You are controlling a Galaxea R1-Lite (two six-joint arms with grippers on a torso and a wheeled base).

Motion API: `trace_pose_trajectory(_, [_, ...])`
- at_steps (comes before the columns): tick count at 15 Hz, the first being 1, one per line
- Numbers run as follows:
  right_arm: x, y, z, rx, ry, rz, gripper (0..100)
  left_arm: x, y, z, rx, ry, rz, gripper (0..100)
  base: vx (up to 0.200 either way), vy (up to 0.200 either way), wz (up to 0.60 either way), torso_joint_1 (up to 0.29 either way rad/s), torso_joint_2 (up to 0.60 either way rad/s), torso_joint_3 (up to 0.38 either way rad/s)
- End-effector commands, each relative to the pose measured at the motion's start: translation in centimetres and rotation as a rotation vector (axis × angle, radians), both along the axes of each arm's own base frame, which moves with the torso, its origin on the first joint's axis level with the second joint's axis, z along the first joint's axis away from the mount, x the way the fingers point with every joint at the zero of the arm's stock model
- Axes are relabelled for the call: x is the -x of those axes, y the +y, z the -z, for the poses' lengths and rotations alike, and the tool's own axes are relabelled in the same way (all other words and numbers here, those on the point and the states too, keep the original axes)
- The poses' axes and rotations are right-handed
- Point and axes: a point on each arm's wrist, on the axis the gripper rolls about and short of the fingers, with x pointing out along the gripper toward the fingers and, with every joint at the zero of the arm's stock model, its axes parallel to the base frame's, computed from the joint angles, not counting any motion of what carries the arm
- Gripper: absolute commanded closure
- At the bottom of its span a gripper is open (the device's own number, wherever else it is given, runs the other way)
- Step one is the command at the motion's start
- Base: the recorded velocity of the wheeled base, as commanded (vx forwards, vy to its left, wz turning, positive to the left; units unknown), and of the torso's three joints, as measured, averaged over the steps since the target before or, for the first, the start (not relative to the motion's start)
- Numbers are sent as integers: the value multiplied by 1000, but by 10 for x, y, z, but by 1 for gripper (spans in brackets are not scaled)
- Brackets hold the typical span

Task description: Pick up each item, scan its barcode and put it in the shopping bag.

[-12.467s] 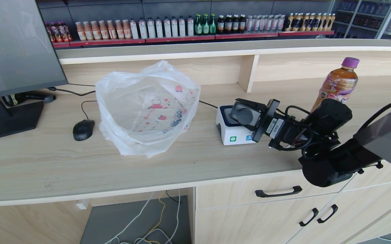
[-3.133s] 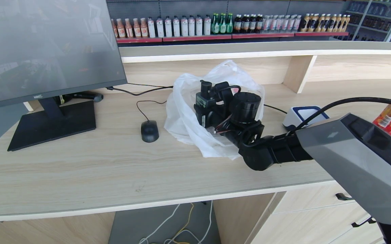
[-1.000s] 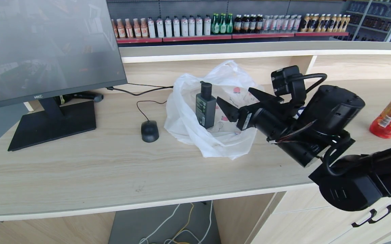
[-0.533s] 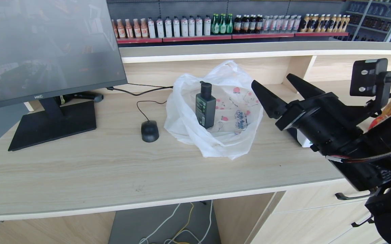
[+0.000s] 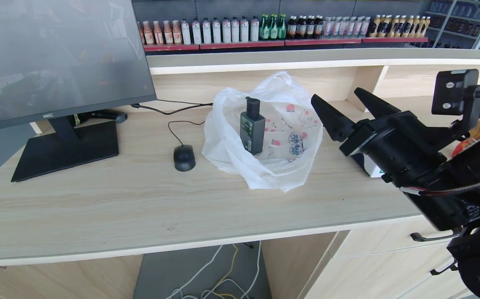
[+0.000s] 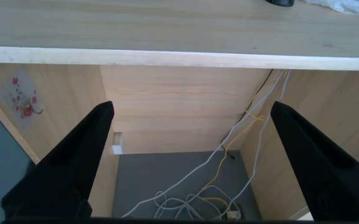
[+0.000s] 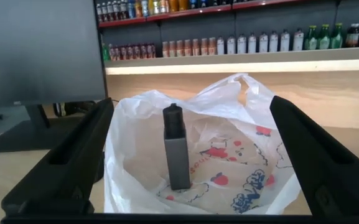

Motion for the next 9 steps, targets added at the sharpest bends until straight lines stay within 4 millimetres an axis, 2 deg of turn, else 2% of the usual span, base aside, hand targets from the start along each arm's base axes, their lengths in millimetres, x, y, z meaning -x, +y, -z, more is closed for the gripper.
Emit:
trace_pose_trajectory(1, [-2, 2, 4, 8, 11, -1, 0, 0, 0, 0, -1, 0, 0, 0, -200, 0, 0, 12, 2, 7])
trace_pose_trajectory(7, [-1, 0, 4, 2, 12, -2, 0, 0, 0, 0, -9, 0, 0, 0, 0, 0, 0, 0, 0, 0])
trace_pose_trajectory(9, [-1, 1, 4, 3, 14, -4, 0, 0, 0, 0, -7, 0, 0, 0, 0, -200, 0, 15, 5, 5])
